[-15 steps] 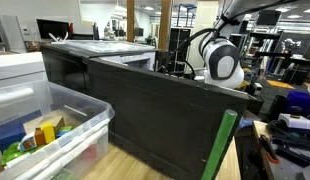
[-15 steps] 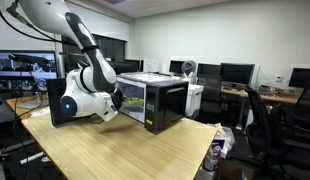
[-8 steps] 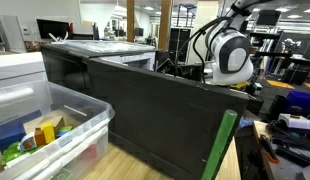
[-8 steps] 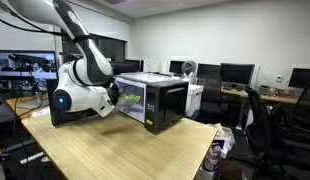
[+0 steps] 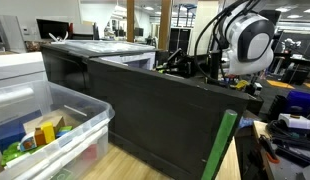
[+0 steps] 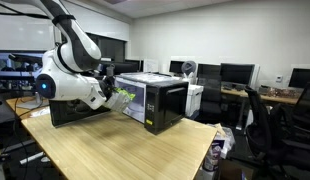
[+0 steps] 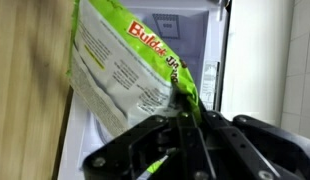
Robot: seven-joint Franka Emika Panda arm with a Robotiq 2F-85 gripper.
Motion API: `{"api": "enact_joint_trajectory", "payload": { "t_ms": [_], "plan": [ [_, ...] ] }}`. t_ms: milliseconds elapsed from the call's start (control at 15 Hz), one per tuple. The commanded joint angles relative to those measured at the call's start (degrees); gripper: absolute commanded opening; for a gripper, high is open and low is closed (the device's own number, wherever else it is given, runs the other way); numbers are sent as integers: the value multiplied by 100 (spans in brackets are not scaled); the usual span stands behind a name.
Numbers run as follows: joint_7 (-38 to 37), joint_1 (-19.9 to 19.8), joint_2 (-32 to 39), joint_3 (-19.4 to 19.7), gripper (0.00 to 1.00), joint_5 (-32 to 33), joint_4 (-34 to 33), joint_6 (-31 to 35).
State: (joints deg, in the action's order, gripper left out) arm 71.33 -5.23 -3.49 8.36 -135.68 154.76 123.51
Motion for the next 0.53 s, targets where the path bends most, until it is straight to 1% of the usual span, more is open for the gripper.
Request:
{"api": "enact_joint_trajectory", "payload": {
  "t_ms": [0, 200, 467],
  "plan": [
    [-472, -125, -782, -109, 7, 278, 224, 441],
    [-837, -165, -1203, -183, 8, 512, 219, 684],
    [-1344, -257, -1742, -304, 7, 896, 251, 837]
  ]
}}
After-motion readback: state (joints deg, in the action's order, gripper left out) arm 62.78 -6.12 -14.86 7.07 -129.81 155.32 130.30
